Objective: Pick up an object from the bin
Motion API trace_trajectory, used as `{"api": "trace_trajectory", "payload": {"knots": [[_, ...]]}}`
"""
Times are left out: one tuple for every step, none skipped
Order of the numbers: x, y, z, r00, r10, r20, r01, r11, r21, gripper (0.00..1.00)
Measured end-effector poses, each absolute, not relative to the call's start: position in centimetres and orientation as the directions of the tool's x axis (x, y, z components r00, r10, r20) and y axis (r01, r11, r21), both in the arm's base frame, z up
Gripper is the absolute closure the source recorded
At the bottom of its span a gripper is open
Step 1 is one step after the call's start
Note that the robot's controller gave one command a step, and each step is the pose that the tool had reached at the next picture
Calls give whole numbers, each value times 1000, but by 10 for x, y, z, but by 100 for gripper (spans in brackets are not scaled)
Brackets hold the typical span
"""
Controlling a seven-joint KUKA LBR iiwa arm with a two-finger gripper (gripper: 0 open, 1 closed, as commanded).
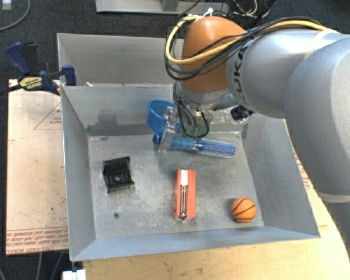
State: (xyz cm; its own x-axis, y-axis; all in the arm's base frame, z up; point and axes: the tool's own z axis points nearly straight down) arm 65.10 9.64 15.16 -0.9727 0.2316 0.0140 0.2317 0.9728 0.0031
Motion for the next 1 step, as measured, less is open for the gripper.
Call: {"api": "trace_trajectory", "payload": {"knots": [[650,96,159,-973,232,17,232,973,2,100]]}}
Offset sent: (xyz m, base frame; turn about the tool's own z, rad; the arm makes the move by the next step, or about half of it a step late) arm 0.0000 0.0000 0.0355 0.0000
